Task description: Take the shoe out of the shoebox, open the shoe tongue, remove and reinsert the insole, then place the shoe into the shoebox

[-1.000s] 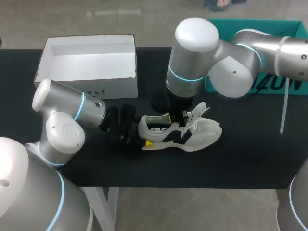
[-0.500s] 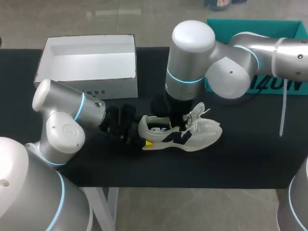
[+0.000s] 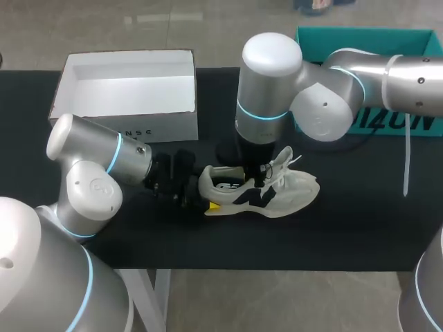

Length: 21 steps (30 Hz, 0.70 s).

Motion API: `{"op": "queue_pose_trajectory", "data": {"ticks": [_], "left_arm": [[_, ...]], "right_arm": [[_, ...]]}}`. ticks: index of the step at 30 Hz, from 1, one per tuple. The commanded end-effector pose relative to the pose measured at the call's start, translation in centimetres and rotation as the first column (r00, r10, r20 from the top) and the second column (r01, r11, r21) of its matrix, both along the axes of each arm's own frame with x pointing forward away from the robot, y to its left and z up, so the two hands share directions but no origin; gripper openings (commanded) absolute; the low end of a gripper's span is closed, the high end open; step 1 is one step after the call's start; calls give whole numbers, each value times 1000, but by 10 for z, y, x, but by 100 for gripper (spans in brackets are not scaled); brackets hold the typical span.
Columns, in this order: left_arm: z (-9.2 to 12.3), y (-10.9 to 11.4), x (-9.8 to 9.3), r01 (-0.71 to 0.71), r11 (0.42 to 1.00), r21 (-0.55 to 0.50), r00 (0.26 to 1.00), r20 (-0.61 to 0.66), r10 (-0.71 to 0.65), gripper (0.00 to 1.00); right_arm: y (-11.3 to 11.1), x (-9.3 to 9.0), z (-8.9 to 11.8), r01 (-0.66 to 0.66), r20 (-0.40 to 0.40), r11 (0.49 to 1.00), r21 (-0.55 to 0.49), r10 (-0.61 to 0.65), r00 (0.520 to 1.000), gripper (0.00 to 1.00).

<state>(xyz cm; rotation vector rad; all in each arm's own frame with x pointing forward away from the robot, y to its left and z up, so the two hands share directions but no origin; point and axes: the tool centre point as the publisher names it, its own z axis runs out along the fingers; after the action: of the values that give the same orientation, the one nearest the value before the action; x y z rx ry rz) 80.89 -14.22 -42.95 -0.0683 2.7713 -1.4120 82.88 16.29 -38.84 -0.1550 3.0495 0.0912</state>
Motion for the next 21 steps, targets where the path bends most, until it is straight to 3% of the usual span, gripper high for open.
{"op": "queue_pose_trajectory", "data": {"ticks": [1, 21], "left_arm": [[-1, 0, 0, -1, 1000, 1, 1000, 1, 1, 0], [-1, 0, 0, -1, 1000, 1, 1000, 1, 1, 0]], "right_arm": [[-2, 2, -7, 33, 21, 999, 18, -33, 999, 22], [0, 10, -18, 137, 0, 989, 47, -137, 991, 41]]}}
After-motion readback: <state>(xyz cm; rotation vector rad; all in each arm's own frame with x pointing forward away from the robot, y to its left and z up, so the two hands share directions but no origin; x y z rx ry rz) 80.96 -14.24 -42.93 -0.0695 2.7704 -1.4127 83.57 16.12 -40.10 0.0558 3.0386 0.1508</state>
